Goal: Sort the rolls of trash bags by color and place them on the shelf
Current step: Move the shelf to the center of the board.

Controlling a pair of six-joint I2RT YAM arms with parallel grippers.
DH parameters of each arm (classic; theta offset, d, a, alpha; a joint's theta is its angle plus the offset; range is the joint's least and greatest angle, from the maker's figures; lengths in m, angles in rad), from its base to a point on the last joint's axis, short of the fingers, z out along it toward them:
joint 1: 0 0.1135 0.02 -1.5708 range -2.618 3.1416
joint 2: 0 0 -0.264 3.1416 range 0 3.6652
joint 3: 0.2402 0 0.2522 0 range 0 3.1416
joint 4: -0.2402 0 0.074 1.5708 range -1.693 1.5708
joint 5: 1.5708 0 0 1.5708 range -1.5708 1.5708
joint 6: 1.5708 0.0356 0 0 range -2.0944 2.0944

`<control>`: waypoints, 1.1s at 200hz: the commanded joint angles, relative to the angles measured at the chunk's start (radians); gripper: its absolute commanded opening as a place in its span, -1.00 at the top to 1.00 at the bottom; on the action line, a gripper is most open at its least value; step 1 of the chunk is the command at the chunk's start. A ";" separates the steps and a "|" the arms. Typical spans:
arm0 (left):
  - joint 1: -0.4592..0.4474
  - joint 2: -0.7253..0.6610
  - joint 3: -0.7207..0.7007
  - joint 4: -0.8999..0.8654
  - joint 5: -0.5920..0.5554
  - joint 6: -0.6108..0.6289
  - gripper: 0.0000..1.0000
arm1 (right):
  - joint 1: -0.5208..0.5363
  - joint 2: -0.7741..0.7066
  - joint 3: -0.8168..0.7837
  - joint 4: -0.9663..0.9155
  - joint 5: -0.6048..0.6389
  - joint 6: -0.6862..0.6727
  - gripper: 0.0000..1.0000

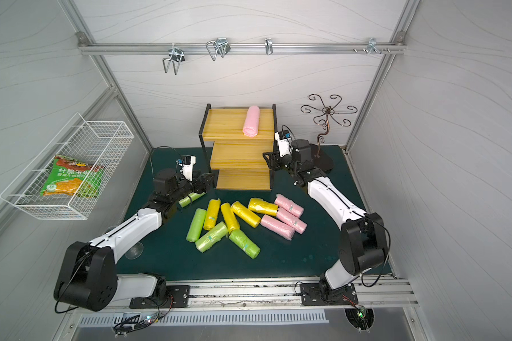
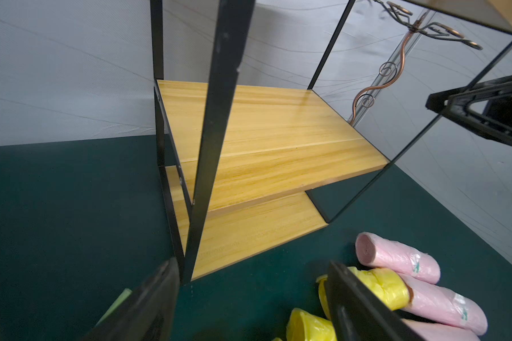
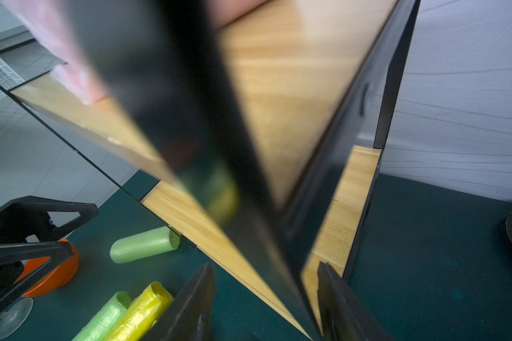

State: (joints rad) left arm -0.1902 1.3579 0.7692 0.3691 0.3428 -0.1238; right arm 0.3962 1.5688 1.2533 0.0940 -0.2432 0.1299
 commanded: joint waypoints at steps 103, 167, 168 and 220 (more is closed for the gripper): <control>-0.005 0.153 0.154 0.233 -0.073 0.051 0.12 | 0.028 -0.001 -0.134 0.140 0.089 0.015 0.12; -0.021 0.221 0.233 0.239 -0.069 0.086 0.28 | 0.050 0.003 -0.141 0.170 0.145 0.017 0.12; -0.021 0.221 0.234 0.240 -0.069 0.087 0.29 | 0.050 0.003 -0.142 0.172 0.147 0.018 0.12; -0.024 0.259 0.280 0.185 -0.041 0.079 0.98 | 0.069 0.016 -0.149 0.198 0.224 0.029 0.34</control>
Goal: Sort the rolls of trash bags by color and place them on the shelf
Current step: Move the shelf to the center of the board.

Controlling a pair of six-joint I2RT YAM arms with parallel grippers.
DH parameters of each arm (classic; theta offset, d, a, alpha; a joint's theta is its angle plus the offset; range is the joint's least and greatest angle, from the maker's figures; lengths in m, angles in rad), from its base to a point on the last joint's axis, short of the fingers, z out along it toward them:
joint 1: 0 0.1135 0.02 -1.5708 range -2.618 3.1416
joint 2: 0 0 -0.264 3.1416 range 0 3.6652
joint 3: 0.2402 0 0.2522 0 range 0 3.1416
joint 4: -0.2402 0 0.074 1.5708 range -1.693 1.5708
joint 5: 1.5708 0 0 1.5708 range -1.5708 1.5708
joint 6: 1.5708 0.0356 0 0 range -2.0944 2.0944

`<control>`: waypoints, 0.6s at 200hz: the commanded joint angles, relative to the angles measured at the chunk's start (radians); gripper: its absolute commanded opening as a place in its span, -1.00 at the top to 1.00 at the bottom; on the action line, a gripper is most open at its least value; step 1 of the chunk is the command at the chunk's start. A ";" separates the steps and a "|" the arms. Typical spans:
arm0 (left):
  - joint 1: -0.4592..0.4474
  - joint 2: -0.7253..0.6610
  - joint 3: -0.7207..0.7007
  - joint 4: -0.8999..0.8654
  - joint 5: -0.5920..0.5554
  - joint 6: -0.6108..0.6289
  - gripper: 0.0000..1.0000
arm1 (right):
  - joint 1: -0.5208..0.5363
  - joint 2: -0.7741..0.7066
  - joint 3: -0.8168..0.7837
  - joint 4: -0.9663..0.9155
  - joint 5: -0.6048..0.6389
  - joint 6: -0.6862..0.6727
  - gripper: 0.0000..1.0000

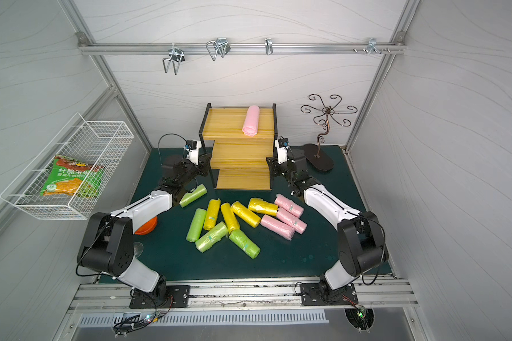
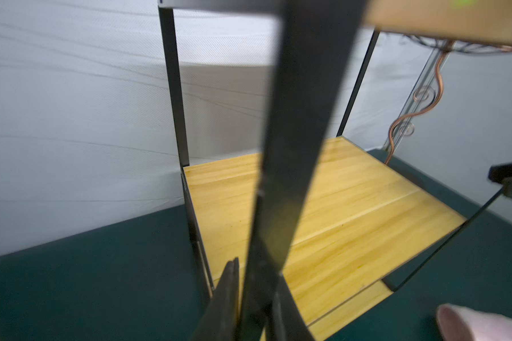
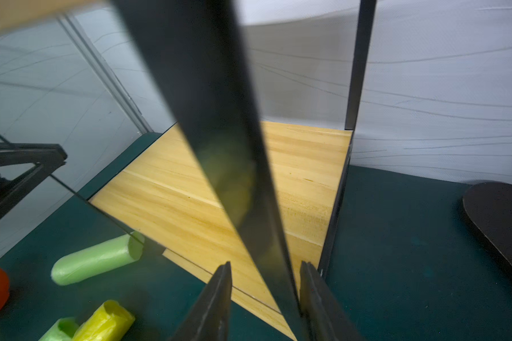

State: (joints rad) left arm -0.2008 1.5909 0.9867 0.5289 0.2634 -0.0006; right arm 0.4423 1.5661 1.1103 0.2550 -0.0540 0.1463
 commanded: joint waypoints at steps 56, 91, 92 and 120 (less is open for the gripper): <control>-0.019 0.011 0.047 0.008 0.042 -0.045 1.00 | 0.026 0.036 0.017 0.022 0.071 0.041 1.00; -0.028 -0.009 0.031 0.002 0.033 -0.047 1.00 | 0.027 0.020 0.014 0.012 0.081 0.040 1.00; -0.028 -0.010 0.031 0.003 0.032 -0.047 1.00 | 0.028 0.019 0.014 0.012 0.081 0.039 1.00; -0.042 -0.037 0.005 -0.007 0.015 -0.041 1.00 | 0.030 -0.002 0.007 -0.004 0.087 0.030 1.00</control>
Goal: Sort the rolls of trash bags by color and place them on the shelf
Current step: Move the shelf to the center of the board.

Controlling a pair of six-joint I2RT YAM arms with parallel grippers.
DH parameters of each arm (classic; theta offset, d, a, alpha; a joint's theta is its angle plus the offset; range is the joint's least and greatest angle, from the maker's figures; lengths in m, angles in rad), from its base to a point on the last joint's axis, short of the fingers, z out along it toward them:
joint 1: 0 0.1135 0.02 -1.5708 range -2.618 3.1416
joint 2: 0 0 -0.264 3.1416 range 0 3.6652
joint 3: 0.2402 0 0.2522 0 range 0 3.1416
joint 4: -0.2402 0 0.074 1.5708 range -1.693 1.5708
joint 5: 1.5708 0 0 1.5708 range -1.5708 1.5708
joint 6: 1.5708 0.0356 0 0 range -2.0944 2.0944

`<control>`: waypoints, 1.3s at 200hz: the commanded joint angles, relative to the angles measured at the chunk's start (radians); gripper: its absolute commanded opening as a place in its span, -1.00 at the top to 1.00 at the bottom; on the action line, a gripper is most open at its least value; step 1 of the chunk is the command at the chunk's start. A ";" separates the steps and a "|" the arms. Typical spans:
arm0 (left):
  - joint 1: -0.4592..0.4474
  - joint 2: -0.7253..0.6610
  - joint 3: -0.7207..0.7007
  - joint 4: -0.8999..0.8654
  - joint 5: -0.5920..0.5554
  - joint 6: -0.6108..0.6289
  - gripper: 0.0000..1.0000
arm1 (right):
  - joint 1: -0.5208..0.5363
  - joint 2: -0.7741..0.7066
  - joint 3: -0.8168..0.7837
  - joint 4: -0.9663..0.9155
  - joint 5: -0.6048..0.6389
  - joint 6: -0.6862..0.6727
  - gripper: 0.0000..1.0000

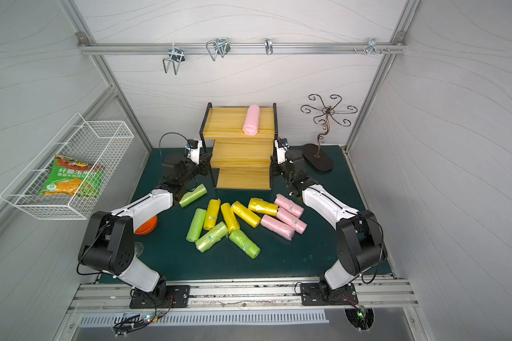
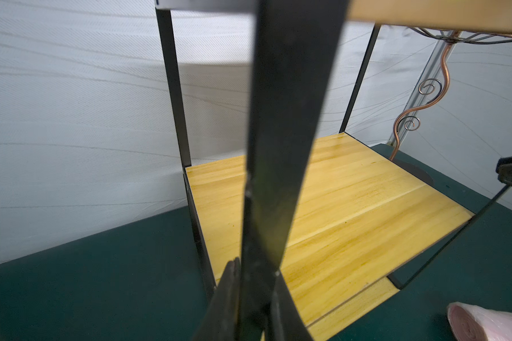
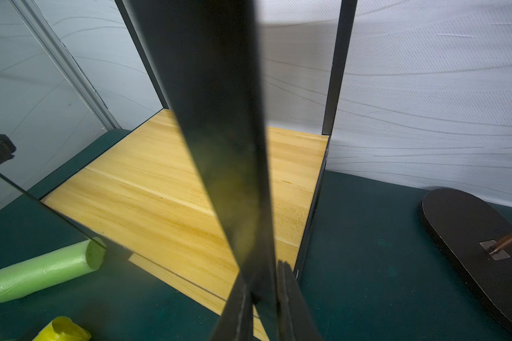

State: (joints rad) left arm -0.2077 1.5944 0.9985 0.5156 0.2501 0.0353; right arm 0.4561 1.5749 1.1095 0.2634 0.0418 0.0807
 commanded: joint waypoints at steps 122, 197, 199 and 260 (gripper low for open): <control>-0.121 -0.259 -0.147 -0.139 -0.036 -0.084 1.00 | 0.059 -0.218 -0.122 -0.116 0.015 0.092 1.00; -0.147 -0.364 -0.215 -0.201 -0.041 -0.112 1.00 | 0.106 -0.324 -0.195 -0.165 0.052 0.091 1.00; -0.148 -0.368 -0.217 -0.202 -0.041 -0.114 1.00 | 0.106 -0.325 -0.197 -0.164 0.051 0.091 1.00; -0.153 -0.402 -0.237 -0.243 -0.036 -0.128 0.62 | 0.122 -0.385 -0.224 -0.225 0.050 0.065 0.24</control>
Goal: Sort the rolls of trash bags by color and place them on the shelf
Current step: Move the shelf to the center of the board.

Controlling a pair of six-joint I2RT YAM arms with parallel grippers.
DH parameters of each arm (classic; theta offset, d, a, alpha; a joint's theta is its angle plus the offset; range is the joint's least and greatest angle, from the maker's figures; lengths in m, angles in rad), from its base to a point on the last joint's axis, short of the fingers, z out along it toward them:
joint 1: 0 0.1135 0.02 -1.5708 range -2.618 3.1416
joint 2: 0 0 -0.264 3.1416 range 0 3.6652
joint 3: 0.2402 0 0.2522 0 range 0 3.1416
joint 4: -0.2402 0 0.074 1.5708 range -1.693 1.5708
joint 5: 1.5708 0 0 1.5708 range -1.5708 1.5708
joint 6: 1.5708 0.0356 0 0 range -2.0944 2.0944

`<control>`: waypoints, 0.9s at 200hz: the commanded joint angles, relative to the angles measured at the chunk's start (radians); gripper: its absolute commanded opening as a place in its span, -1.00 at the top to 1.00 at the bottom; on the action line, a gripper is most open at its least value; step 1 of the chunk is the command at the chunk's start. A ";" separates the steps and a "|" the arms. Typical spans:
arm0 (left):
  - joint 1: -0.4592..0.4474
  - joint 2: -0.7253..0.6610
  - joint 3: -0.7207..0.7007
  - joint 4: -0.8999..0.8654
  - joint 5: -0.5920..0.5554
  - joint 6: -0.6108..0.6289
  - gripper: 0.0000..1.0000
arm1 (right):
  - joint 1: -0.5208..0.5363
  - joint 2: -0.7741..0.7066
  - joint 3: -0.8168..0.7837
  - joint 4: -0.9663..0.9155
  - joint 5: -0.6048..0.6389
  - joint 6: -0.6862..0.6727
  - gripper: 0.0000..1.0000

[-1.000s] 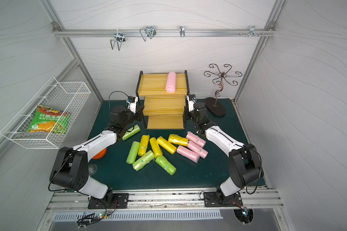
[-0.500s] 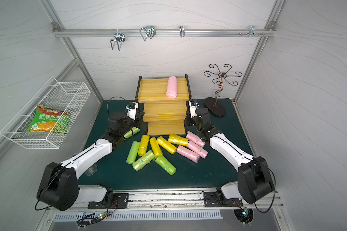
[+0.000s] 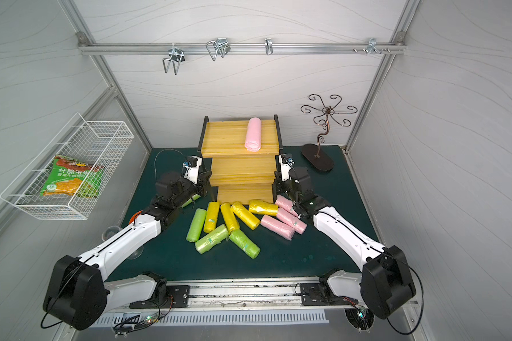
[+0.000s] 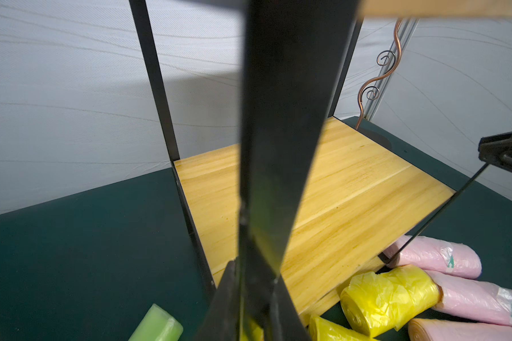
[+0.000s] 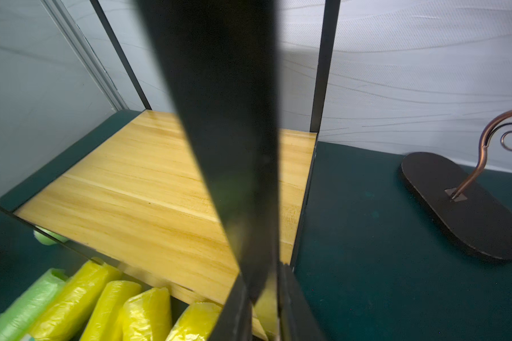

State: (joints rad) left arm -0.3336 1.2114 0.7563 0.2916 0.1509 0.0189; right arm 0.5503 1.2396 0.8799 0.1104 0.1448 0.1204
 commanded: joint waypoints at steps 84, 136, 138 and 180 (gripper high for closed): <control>-0.027 -0.094 -0.002 -0.056 -0.116 -0.119 -0.98 | 0.015 -0.235 0.083 -0.370 -0.067 -0.100 -0.27; -0.027 -0.230 0.013 -0.151 -0.354 -0.127 -0.98 | -0.218 -0.293 0.230 -0.648 -0.151 -0.028 -0.61; -0.027 -0.236 0.017 -0.162 -0.362 -0.128 -0.98 | -0.234 -0.287 0.251 -0.676 -0.159 -0.028 -0.63; -0.027 -0.332 0.102 -0.420 -0.425 -0.135 -0.98 | -0.473 -0.056 0.509 -1.055 -0.222 -0.052 -0.70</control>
State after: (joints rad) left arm -0.3573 0.9318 0.7784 0.0051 -0.2047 -0.1070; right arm 0.1432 1.0592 1.3003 -0.6498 -0.0410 0.0780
